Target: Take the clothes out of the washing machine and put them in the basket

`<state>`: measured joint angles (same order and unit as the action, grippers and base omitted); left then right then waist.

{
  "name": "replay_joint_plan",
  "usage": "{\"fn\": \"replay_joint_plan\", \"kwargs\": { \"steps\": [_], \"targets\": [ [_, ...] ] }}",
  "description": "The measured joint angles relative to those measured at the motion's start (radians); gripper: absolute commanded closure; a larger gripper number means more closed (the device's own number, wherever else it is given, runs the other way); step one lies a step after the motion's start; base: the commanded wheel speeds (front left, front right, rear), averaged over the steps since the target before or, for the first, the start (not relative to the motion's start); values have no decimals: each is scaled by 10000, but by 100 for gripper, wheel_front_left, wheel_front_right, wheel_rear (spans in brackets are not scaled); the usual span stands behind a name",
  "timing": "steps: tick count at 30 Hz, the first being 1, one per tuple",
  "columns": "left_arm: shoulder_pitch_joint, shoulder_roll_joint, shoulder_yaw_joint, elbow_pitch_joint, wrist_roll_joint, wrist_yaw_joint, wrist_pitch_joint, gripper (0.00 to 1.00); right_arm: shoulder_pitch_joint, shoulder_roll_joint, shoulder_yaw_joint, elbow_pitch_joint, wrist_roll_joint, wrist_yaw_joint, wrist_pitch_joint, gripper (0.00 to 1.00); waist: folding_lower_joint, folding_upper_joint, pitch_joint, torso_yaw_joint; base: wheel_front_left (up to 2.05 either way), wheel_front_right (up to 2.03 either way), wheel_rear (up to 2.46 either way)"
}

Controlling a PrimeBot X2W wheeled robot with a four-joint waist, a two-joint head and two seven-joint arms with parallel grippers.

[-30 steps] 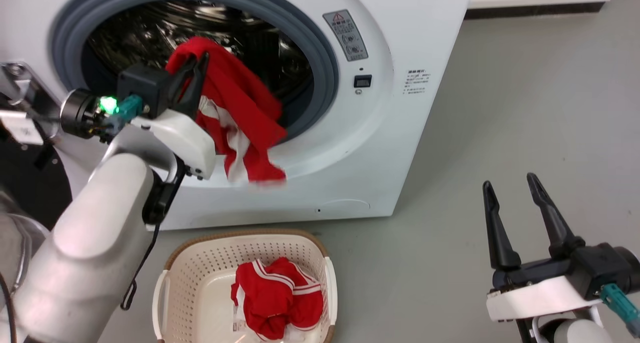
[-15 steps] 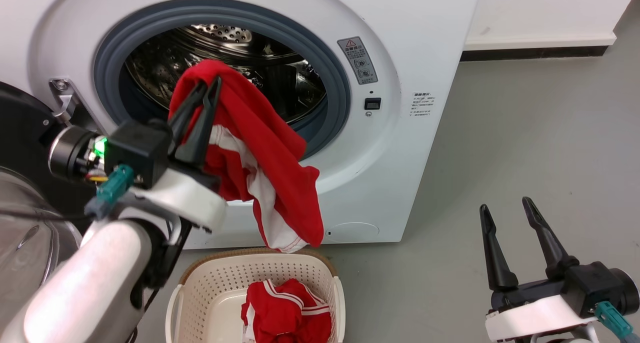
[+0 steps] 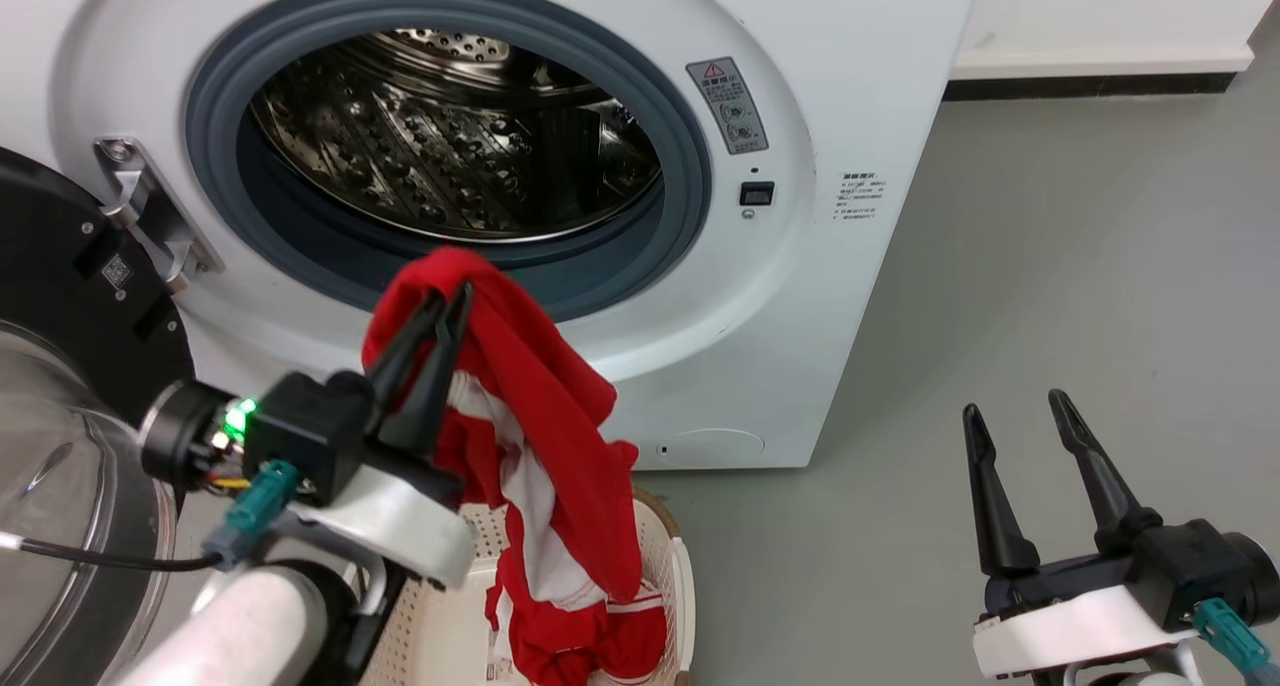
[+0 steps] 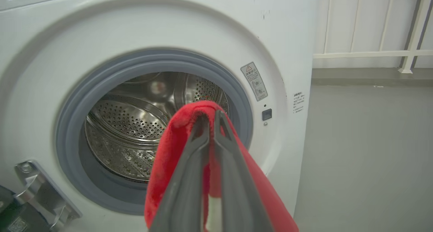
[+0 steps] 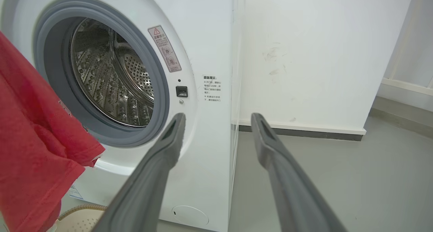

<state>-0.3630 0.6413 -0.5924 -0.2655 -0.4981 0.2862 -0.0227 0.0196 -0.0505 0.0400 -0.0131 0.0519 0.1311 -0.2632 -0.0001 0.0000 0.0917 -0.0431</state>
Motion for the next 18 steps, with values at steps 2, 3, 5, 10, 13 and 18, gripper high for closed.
{"fn": "replay_joint_plan", "kwargs": {
  "steps": [2,3,5,10,13,18],
  "targets": [
    [217,-90,-125,113,-71,-2,-81,100,-55,0,4,-6,-2,0,0,0,0,0,110,-4,0,0,0],
    [312,-157,-174,186,-81,-2,-140,100,-96,0,-2,-15,-2,0,0,0,0,0,170,-9,0,0,0],
    [452,-219,-278,433,-77,-4,-249,100,-189,0,-2,-36,-8,0,0,0,0,0,303,-26,0,0,0],
    [796,-637,-570,1195,-280,-134,-637,100,-415,-2,-84,-96,-46,0,0,0,1,0,727,-85,0,0,0],
    [816,-882,-731,1868,-347,-313,-871,100,-624,2,-113,-176,-111,0,0,0,1,0,1084,-118,0,0,0],
    [656,-1429,-1032,3363,-357,-640,-1225,100,-1086,4,-182,-311,-169,0,0,0,1,0,1865,-190,0,0,0]
  ]
}}
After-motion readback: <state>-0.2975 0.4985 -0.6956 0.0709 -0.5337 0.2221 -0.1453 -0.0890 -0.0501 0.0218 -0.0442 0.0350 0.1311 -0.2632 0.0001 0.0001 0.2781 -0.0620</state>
